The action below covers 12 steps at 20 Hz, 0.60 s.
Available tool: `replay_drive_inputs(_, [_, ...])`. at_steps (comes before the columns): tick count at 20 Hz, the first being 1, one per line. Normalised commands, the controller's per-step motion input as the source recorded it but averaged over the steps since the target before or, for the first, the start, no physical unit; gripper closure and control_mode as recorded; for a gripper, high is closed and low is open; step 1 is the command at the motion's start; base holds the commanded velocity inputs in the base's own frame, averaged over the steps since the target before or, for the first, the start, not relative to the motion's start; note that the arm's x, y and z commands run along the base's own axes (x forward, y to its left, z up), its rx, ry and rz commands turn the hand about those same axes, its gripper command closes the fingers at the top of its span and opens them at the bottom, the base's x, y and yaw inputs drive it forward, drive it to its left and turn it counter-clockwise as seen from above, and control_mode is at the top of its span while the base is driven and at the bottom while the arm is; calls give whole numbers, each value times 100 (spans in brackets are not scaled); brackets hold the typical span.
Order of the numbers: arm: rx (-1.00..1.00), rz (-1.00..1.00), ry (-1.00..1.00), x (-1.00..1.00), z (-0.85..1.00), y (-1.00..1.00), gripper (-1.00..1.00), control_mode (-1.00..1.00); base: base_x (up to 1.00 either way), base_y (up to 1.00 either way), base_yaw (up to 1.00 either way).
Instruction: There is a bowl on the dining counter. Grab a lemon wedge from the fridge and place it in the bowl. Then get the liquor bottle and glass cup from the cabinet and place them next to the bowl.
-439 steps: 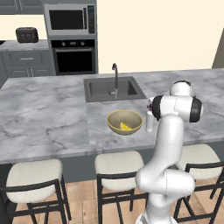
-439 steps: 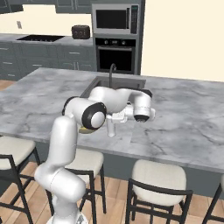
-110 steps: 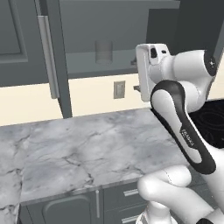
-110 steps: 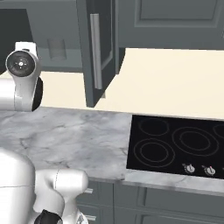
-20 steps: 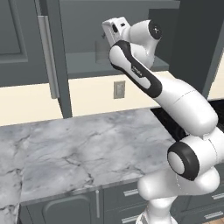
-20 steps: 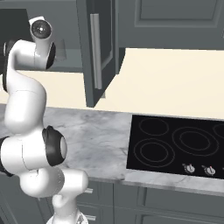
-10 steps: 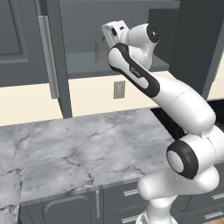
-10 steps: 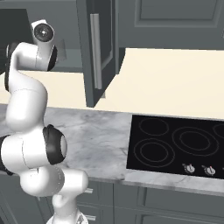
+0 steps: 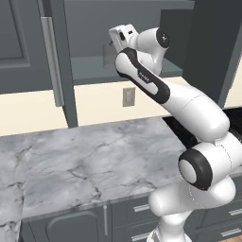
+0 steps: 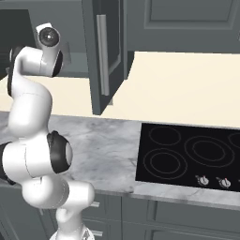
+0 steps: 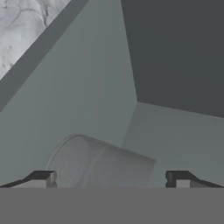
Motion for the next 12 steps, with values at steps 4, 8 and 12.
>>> replay_drive_inputs(4, [0,0,0,7,-2,0,-100,-100,0,0,0])
replay_drive_inputs(8, [0,0,0,1,0,0,-100,-100,0,0,0])
replay_drive_inputs(12, [0,0,0,6,0,0,-100,-100,0,0,0])
